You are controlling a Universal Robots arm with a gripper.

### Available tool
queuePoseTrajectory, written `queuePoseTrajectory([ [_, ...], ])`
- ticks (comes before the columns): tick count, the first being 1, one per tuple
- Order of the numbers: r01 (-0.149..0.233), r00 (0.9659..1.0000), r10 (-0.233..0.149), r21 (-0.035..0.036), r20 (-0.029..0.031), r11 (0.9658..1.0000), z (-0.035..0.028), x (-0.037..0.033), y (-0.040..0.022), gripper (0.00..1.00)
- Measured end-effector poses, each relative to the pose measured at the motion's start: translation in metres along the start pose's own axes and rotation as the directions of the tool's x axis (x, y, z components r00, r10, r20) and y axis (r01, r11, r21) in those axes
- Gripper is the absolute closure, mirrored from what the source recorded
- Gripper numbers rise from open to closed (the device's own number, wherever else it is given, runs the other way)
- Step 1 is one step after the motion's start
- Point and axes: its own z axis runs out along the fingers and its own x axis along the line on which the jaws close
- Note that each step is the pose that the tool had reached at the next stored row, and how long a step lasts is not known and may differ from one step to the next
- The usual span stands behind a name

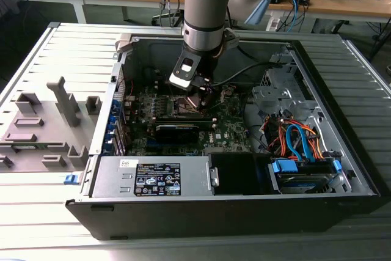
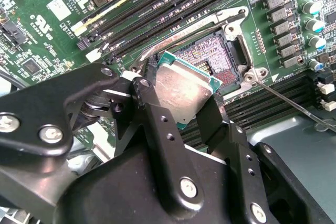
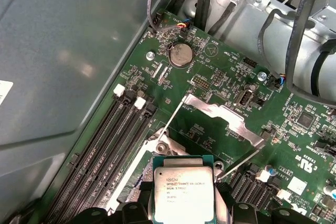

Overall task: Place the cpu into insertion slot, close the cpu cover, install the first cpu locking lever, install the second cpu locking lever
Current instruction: 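Place the cpu into insertion slot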

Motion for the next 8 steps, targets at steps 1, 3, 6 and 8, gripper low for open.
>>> queuePoseTrajectory([
  [1, 0.000, 1.0000, 0.000, 0.0000, 0.0000, 1.0000, 0.0000, 0.0000, 0.0000, 0.45],
  [3, -0.002, 1.0000, 0.002, 0.0000, 0.0001, 1.0000, 0.0000, 0.0000, 0.0000, 0.45],
  [6, -0.004, 1.0000, 0.004, -0.0001, 0.0001, 1.0000, 0.0000, 0.0000, 0.0000, 0.45],
  [8, -0.006, 1.0000, 0.006, -0.0001, 0.0002, 1.0000, 0.0000, 0.0000, 0.0000, 0.45],
])
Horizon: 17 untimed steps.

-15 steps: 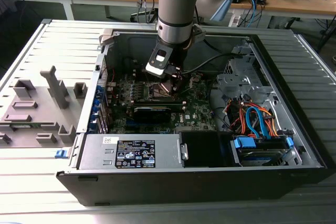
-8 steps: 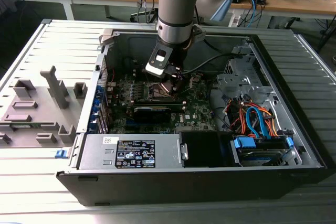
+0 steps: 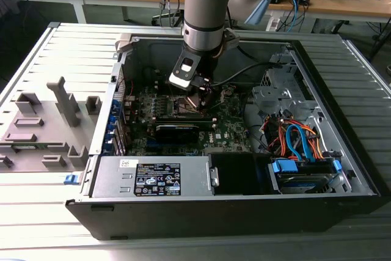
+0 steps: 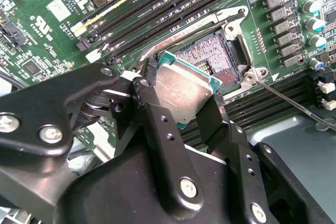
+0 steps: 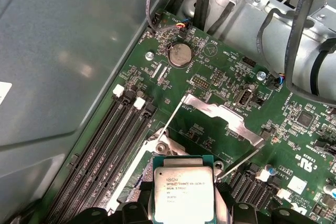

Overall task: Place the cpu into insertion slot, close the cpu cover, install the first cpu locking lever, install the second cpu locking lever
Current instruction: 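Place the cpu into insertion slot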

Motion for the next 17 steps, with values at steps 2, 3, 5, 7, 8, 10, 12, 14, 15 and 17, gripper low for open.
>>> queuePoseTrajectory([
  [2, -0.001, 1.0000, 0.001, 0.0000, 0.0000, 1.0000, 0.0000, 0.0000, 0.0000, 0.45],
  [3, -0.002, 1.0000, 0.002, 0.0000, 0.0000, 1.0000, 0.0000, 0.0000, 0.0000, 0.45],
  [5, -0.003, 1.0000, 0.003, -0.0001, 0.0000, 1.0000, 0.0000, 0.0000, 0.0000, 0.45],
  [7, -0.004, 1.0000, 0.004, -0.0001, 0.0000, 1.0000, 0.0000, 0.0000, 0.0000, 0.45],
  [8, -0.005, 1.0000, 0.005, -0.0001, 0.0001, 1.0000, 0.0000, 0.0000, 0.0000, 0.45],
  [10, -0.006, 1.0000, 0.006, -0.0001, 0.0001, 1.0000, 0.0000, 0.0000, 0.0000, 0.45],
  [12, -0.007, 1.0000, 0.007, -0.0001, 0.0001, 1.0000, 0.0000, 0.0000, 0.0000, 0.45],
  [14, -0.009, 1.0000, 0.009, -0.0002, 0.0001, 1.0000, 0.0001, 0.0000, 0.0000, 0.45],
  [15, -0.010, 1.0000, 0.010, -0.0001, 0.0002, 1.0000, 0.0001, 0.0000, 0.0000, 0.45],
  [17, -0.011, 0.9999, 0.011, -0.0001, 0.0001, 0.9999, 0.0001, 0.0000, 0.0000, 0.45],
])
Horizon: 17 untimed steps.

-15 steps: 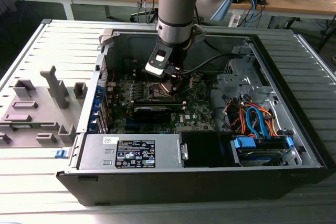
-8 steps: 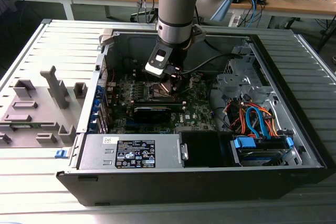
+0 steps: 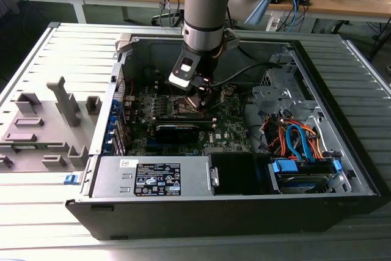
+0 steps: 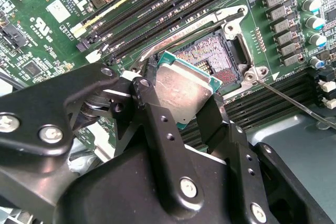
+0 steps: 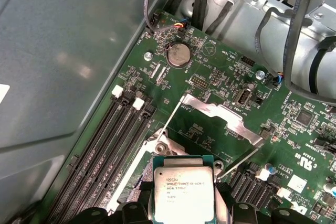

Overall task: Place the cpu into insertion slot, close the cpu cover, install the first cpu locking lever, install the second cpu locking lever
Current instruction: 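Place the cpu into insertion slot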

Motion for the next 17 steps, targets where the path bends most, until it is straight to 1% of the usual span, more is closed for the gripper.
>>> queuePoseTrajectory([
  [17, -0.011, 0.9999, 0.011, -0.0002, 0.0001, 0.9999, 0.0002, 0.0000, 0.0000, 0.45],
])
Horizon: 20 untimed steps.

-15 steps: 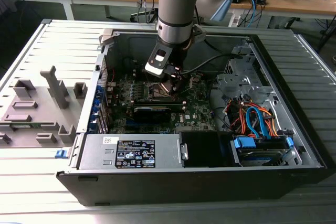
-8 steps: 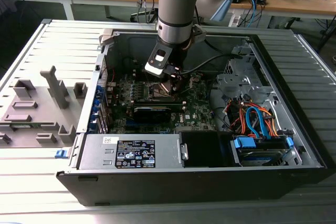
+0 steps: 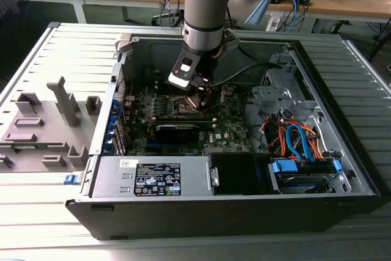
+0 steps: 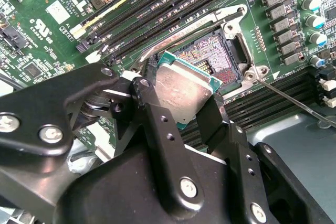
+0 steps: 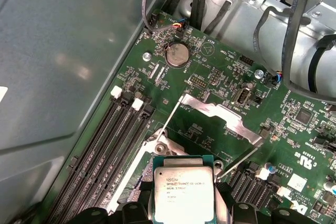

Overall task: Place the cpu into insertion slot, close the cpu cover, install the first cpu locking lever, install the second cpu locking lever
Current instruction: 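Place the cpu into insertion slot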

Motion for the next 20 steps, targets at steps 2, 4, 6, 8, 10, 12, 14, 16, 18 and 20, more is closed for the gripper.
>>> queuePoseTrajectory([
  [2, -0.001, 1.0000, 0.001, 0.0000, 0.0001, 1.0000, 0.0000, 0.0000, 0.0000, 0.45],
  [4, -0.003, 1.0000, 0.003, 0.0000, 0.0001, 1.0000, 0.0000, 0.0000, 0.0000, 0.45],
  [6, -0.005, 1.0000, 0.005, -0.0001, 0.0001, 1.0000, 0.0001, 0.0000, 0.0000, 0.45],
  [8, -0.006, 1.0000, 0.006, 0.0000, 0.0002, 1.0000, 0.0001, 0.0000, 0.0000, 0.45],
  [10, -0.008, 1.0000, 0.008, -0.0001, 0.0002, 1.0000, 0.0001, 0.0000, 0.0000, 0.45],
  [12, -0.009, 1.0000, 0.009, -0.0001, 0.0002, 1.0000, 0.0001, 0.0000, 0.0000, 0.45],
  [14, -0.010, 0.9999, 0.010, -0.0001, 0.0002, 0.9999, 0.0001, 0.0000, 0.0000, 0.45],
  [16, -0.011, 0.9999, 0.011, -0.0001, 0.0003, 0.9999, 0.0001, 0.0000, 0.0000, 0.45],
  [18, -0.012, 0.9999, 0.012, -0.0001, 0.0003, 0.9999, 0.0002, 0.0000, 0.0000, 0.45],
  [20, -0.014, 0.9999, 0.014, -0.0002, 0.0003, 0.9999, 0.0002, 0.0000, 0.0000, 0.45],
])
